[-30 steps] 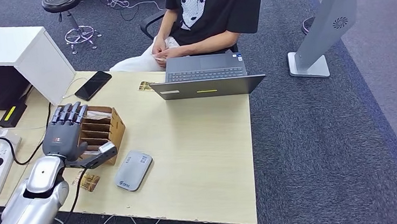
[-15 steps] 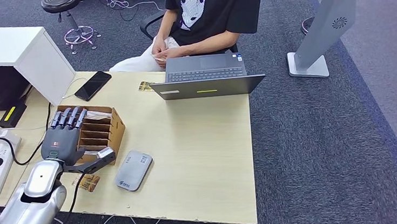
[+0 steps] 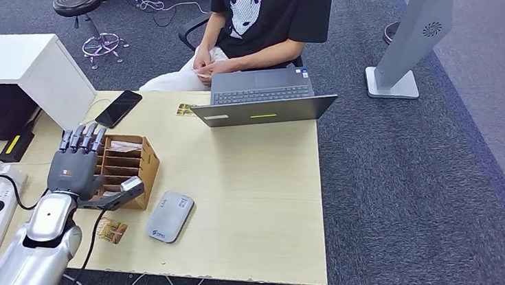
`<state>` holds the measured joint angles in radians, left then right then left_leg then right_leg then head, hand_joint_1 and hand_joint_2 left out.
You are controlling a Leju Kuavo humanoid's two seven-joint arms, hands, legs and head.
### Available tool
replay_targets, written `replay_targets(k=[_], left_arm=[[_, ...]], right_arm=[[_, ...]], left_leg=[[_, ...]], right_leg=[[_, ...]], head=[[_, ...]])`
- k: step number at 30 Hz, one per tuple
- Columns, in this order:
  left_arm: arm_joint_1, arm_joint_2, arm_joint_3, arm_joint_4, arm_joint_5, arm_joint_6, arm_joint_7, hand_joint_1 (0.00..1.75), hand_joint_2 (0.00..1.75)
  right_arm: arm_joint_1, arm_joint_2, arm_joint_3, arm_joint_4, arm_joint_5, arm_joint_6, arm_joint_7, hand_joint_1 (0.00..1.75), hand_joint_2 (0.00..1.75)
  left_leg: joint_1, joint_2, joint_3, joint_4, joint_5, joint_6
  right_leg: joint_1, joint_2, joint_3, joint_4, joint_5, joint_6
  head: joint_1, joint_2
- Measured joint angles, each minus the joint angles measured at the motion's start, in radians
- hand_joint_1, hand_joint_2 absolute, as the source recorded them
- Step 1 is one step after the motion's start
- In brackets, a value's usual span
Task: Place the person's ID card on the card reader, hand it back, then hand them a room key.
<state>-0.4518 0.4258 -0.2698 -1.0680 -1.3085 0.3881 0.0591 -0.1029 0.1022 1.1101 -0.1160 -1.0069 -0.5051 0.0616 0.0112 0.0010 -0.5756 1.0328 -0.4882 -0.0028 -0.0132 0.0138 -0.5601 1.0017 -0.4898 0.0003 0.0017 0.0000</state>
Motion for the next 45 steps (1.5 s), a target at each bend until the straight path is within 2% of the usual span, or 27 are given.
replay_targets(k=[4,8,32,38,41,45], left_arm=[[-0.069,0.005,0.001,-0.019,0.01,0.016,-0.007,0.0,1.75],[-0.1,0.006,0.001,-0.032,0.013,0.016,-0.008,0.0,1.75],[-0.109,-0.003,0.001,-0.033,0.023,0.043,-0.017,0.0,1.75],[-0.109,0.003,0.001,-0.032,0.028,0.028,-0.015,0.0,1.75],[-0.109,0.016,0.001,-0.034,0.023,0.013,0.011,0.0,1.75],[-0.117,0.063,0.002,-0.048,0.007,-0.1,0.066,0.0,1.75]], right_arm=[[0.0,0.0,0.0,0.0,-0.002,0.0,0.008,0.0,1.75],[0.0,0.0,0.0,0.0,-0.003,0.0,0.012,0.0,1.75],[0.0,0.0,0.001,0.0,-0.004,0.005,0.023,0.0,1.75],[0.0,0.0,0.003,0.0,-0.005,0.006,0.023,0.0,1.75],[0.001,0.0,0.003,0.0,-0.01,0.006,0.021,0.0,1.75],[0.003,0.0,0.003,0.0,-0.03,0.003,0.021,0.0,1.75]], left_leg=[[0.0,0.0,0.0,0.0,0.0,0.0],[0.0,0.0,0.0,0.0,0.0,0.0],[0.0,0.0,0.0,0.0,0.0,0.0],[0.0,0.0,0.0,0.0,0.0,0.0],[0.0,0.001,0.0,0.0,0.0,0.0],[0.0,0.002,0.0,0.0,0.0,0.0]], right_leg=[[0.0,0.0,0.0,0.0,0.0,0.0],[0.0,0.0,0.0,0.0,0.0,0.0],[0.0,0.0,0.0,0.0,0.0,0.0],[0.0,0.0,0.0,0.0,0.0,0.0],[0.0,0.001,0.0,0.0,0.0,0.0],[0.0,0.002,0.0,0.0,0.0,0.0]], head=[[0.0,0.0],[0.0,0.0],[0.0,0.0],[0.0,0.0],[0.0,0.0],[0.0,0.0]])
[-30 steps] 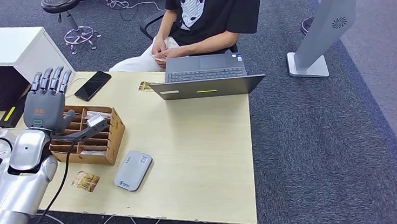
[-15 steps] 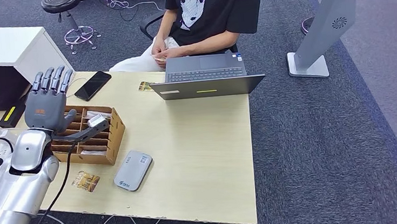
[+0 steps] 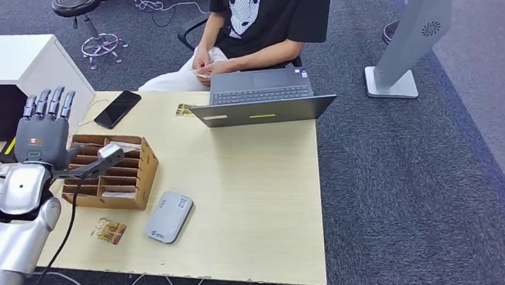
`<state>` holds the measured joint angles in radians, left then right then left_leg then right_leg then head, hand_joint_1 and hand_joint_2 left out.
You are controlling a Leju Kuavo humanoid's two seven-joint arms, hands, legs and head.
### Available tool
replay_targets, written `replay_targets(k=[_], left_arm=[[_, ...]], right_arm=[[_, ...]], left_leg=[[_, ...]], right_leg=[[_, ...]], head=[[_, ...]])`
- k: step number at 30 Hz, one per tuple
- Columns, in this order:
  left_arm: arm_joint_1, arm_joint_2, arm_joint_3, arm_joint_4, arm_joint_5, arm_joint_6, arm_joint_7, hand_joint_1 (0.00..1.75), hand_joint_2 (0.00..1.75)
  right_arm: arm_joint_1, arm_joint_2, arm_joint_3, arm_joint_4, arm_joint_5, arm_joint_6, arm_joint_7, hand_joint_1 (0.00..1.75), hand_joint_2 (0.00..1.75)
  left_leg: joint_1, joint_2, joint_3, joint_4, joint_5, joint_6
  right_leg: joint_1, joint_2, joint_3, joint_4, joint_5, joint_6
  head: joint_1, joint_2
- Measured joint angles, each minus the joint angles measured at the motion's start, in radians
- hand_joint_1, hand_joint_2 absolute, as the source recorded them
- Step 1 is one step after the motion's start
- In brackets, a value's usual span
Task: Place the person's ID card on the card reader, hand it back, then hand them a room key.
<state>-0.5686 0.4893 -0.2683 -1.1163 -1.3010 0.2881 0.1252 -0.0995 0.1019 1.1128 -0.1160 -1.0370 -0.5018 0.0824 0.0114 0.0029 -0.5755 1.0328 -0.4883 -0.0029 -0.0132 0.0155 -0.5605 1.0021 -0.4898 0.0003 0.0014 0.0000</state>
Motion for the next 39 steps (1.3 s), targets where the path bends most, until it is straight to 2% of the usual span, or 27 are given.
replay_targets(k=[4,13,19,25,39], left_arm=[[-0.012,0.046,0.0,-0.009,-0.017,-0.13,0.051,0.0,1.75],[-0.015,0.066,0.0,-0.016,-0.055,-0.221,0.139,0.0,1.75],[-0.014,0.05,-0.001,-0.016,-0.056,-0.198,0.136,0.0,1.75],[-0.007,0.017,-0.001,-0.016,-0.063,-0.099,0.117,0.0,1.75],[-0.003,-0.016,-0.002,-0.016,-0.064,-0.083,0.113,0.0,1.75]], right_arm=[[0.002,0.0,0.0,0.0,-0.014,0.001,0.0,0.0,1.75],[0.001,0.0,0.001,0.0,-0.031,-0.005,-0.003,0.0,1.75],[0.001,0.0,0.009,0.001,-0.034,-0.006,-0.001,0.0,1.75],[0.0,0.0,0.02,0.001,-0.048,-0.006,0.004,0.0,1.75],[0.0,0.0,0.026,0.002,-0.049,-0.006,0.006,0.0,1.75]], left_leg=[[0.0,0.0,0.0,0.0,0.0,0.0],[0.0,0.0,0.0,0.0,0.0,0.0],[0.0,-0.001,0.0,0.0,0.0,0.0],[0.0,-0.001,0.0,0.0,0.0,0.0],[0.0,-0.001,0.0,0.0,0.0,0.0]], right_leg=[[0.0,0.0,0.0,0.0,0.0,0.0],[0.0,0.0,0.0,0.0,0.0,0.0],[0.0,0.0,0.0,0.0,0.0,0.0],[0.0,0.0,0.0,0.0,0.0,0.0],[0.0,-0.001,0.0,0.0,0.0,0.0]], head=[[0.0,0.0],[0.0,0.0],[0.0,0.0],[0.0,0.0],[0.0,0.0]])
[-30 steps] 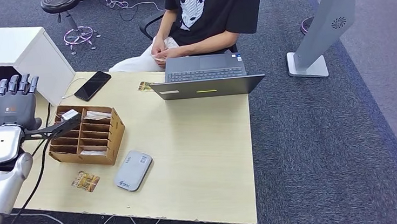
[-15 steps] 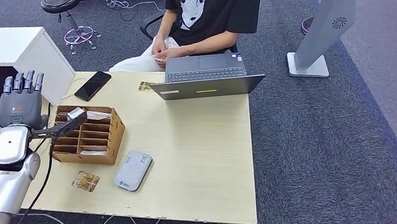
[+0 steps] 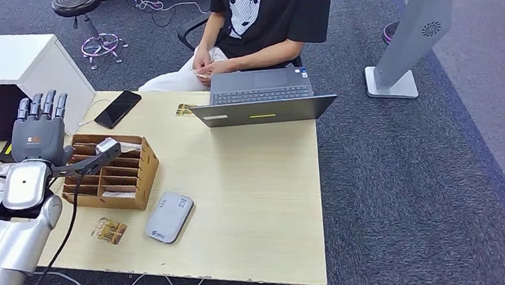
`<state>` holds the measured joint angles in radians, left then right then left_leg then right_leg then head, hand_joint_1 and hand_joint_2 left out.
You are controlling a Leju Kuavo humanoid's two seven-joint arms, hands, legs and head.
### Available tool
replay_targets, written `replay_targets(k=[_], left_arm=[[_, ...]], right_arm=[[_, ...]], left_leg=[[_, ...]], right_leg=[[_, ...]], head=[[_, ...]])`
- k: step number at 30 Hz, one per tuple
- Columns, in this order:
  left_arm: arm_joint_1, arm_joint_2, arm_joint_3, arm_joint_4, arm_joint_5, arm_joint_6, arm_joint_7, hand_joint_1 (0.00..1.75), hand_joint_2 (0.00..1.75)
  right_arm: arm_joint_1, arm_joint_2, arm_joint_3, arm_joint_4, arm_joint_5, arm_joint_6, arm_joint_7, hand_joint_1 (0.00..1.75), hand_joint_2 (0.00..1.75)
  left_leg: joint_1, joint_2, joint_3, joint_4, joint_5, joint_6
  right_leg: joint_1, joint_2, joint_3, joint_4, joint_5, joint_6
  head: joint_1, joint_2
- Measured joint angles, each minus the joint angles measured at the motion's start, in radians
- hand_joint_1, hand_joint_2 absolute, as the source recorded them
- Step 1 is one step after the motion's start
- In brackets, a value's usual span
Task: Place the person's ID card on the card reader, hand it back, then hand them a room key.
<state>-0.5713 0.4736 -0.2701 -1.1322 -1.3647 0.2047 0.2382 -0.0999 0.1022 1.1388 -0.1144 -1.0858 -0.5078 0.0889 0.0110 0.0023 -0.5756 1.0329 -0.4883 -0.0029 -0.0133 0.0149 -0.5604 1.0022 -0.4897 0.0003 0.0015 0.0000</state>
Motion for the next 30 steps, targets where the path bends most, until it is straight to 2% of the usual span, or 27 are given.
replay_targets(k=[6,10,30], left_arm=[[0.013,-0.027,0.0,0.0,-0.009,0.113,-0.035,0.0,1.75],[0.022,-0.048,0.0,0.0,-0.011,0.144,-0.038,0.0,1.75],[0.023,-0.111,0.0,0.046,0.02,0.067,-0.005,0.0,1.75]], right_arm=[[-0.001,0.0,0.011,0.0,-0.001,-0.007,0.0,0.0,1.75],[-0.002,0.001,0.016,0.0,-0.001,-0.012,0.0,0.0,1.75],[-0.004,0.006,0.039,0.0,-0.018,-0.015,0.017,0.0,1.75]], left_leg=[[0.0,-0.001,0.0,0.0,0.0,0.0],[0.0,-0.001,0.0,0.0,0.0,0.0],[0.0,-0.001,0.0,0.0,0.0,0.0]], right_leg=[[0.0,0.0,0.0,0.0,0.0,0.0],[0.0,0.0,0.0,0.0,0.0,0.0],[0.0,0.0,0.0,0.0,0.0,0.0]], head=[[0.0,0.0],[0.0,0.0],[0.0,0.0]])
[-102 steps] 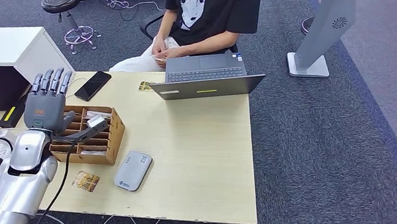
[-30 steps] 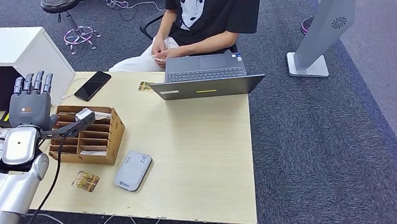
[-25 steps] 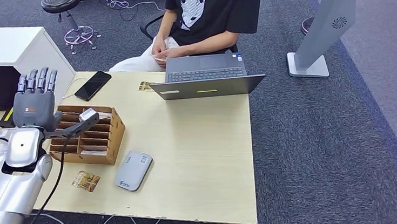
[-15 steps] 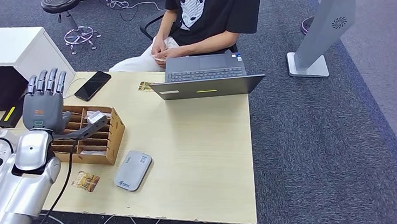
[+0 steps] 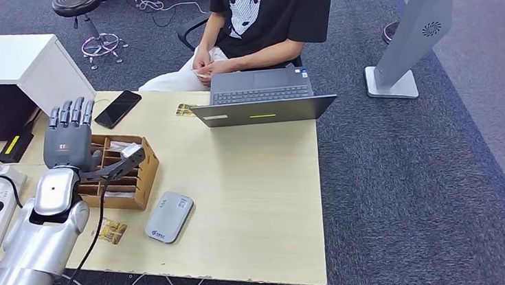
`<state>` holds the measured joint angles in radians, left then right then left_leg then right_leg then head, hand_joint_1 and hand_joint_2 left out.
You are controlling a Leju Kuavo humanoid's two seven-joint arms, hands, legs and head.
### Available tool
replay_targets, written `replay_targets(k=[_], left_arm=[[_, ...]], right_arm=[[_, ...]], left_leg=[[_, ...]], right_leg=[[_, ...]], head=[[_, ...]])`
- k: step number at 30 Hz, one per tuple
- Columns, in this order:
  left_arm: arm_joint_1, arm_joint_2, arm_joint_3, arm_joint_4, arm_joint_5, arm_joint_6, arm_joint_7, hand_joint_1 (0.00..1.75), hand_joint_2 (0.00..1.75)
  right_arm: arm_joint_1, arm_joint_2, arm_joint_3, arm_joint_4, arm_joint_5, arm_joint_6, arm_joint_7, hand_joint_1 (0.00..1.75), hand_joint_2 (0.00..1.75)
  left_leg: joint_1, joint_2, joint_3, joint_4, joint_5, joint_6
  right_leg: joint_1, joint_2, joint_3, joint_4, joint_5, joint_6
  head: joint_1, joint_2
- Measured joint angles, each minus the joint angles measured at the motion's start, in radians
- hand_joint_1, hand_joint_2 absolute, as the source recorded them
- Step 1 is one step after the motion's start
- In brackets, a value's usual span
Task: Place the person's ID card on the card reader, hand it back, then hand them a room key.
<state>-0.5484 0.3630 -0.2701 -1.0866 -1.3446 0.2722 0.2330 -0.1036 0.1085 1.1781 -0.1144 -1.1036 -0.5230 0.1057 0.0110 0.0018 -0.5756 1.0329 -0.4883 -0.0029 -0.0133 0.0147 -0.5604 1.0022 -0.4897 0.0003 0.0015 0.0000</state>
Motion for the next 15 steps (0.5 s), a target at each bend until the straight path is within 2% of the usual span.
replay_targets(k=[3,10,15], left_arm=[[-0.001,-0.001,0.0,0.006,0.002,-0.007,0.002,0.0,1.75],[-0.012,0.016,0.0,0.011,0.022,-0.102,0.012,0.0,1.75],[-0.014,0.031,0.0,0.011,0.028,-0.116,0.017,0.0,1.75]], right_arm=[[0.0,0.001,0.0,0.0,-0.001,0.0,0.001,0.0,1.75],[0.0,0.001,0.004,0.0,-0.017,0.005,-0.002,0.0,1.75],[0.0,0.002,0.011,0.0,-0.017,0.006,-0.002,0.0,1.75]], left_leg=[[0.0,0.0,0.0,0.0,0.0,0.0],[0.0,0.0,0.0,0.0,0.0,0.0],[0.0,0.0,0.0,0.0,0.0,0.0]], right_leg=[[0.0,0.0,0.0,0.0,0.0,0.0],[0.0,0.0,0.0,0.0,0.0,0.0],[0.0,0.0,0.0,0.0,0.0,0.0]], head=[[0.0,0.0],[0.0,0.0],[0.0,0.0]])
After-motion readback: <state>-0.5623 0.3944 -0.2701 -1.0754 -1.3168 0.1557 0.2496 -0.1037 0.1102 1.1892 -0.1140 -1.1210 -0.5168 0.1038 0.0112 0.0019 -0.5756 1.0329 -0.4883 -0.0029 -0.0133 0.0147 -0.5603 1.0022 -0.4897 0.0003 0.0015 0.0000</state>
